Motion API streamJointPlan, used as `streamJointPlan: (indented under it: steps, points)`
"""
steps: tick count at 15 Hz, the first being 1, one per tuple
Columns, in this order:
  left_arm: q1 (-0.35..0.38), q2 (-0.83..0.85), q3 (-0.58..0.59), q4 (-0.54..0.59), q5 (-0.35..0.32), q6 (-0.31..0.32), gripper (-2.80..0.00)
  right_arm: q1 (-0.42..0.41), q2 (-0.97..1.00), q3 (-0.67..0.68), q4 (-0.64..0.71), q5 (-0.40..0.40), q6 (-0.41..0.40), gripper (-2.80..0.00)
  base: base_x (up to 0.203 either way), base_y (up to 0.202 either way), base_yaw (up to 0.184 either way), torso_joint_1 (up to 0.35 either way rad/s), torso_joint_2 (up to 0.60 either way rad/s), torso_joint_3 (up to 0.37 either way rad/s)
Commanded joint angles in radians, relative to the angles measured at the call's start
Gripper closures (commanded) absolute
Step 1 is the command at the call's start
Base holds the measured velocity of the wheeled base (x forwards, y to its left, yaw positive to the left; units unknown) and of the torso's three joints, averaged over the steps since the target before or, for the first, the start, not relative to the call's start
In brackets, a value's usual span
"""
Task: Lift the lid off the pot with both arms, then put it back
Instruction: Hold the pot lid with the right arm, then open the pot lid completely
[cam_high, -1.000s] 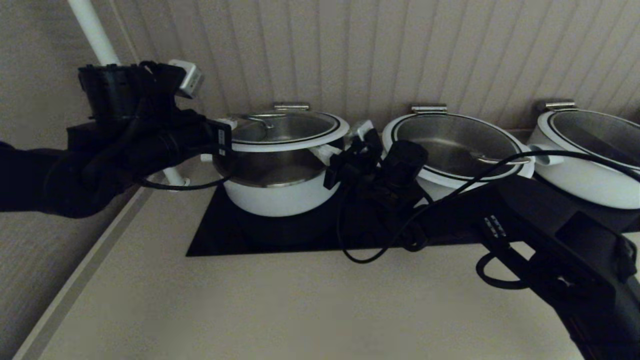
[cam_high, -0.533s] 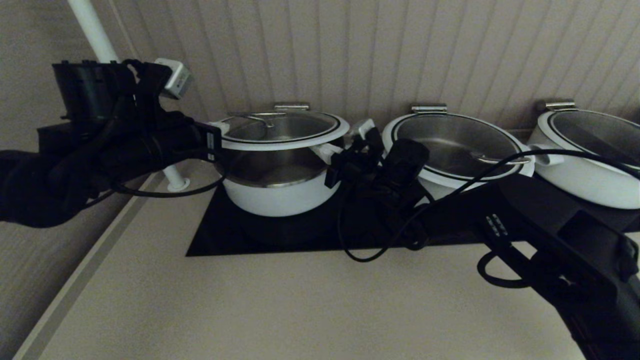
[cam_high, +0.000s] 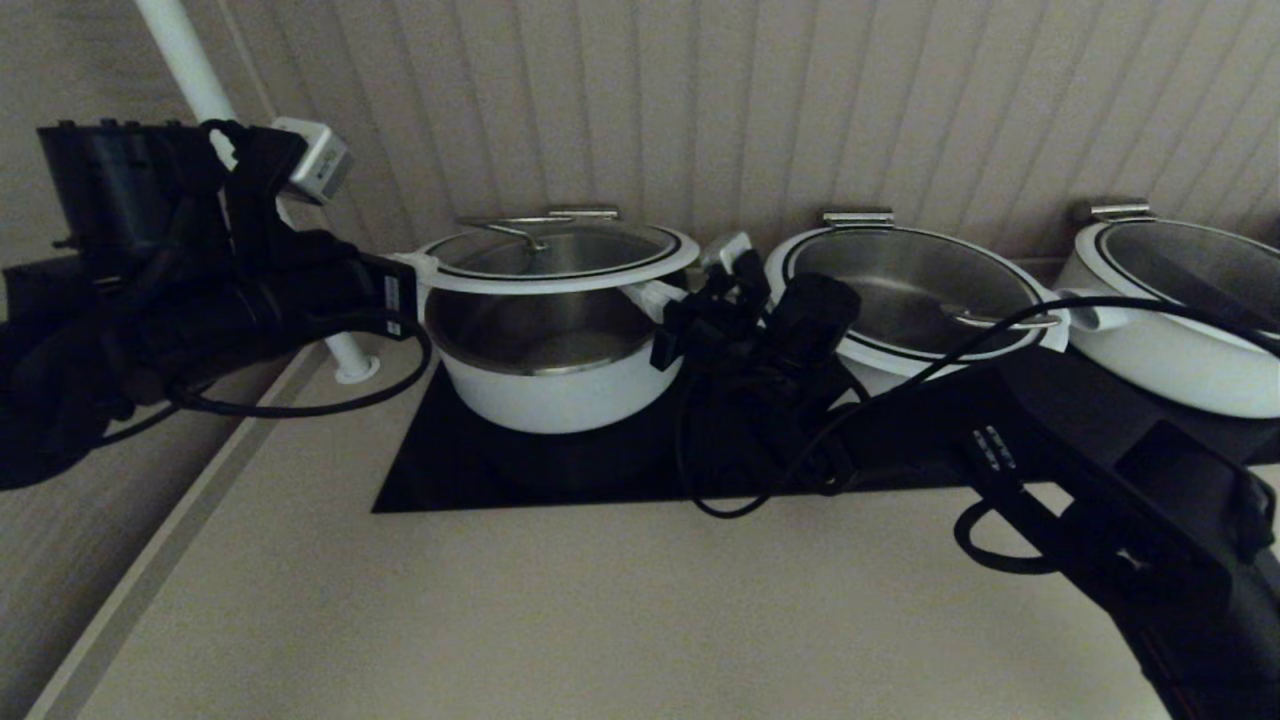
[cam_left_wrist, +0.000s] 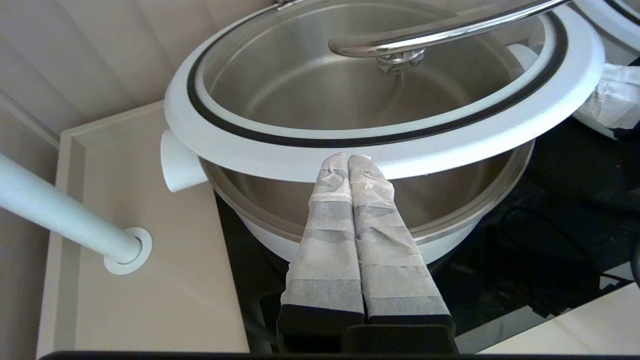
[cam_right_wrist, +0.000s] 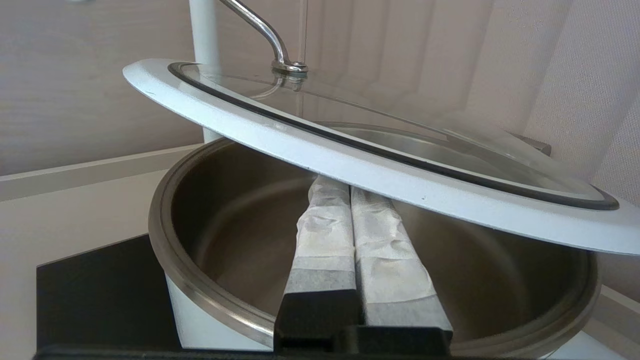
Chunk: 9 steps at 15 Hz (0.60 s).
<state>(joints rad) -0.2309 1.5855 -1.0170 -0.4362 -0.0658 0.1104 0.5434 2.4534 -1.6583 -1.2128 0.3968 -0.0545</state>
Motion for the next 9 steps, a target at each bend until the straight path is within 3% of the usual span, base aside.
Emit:
streamJointPlan:
  steps: [1, 9]
  points:
    - [0.001, -0.018, 0.008, -0.003, 0.000, 0.000, 0.00, 0.000, -0.001, -0.002, -0.007, 0.002, -0.001, 0.00, 0.000, 0.000, 0.000, 0.000, 0.00, 0.000]
    - [0.001, -0.044, 0.039, 0.054, 0.000, -0.001, 0.00, 0.000, 0.002, -0.028, 0.007, 0.002, -0.001, 0.00, 0.000, 0.000, 0.000, 0.000, 0.00, 0.000]
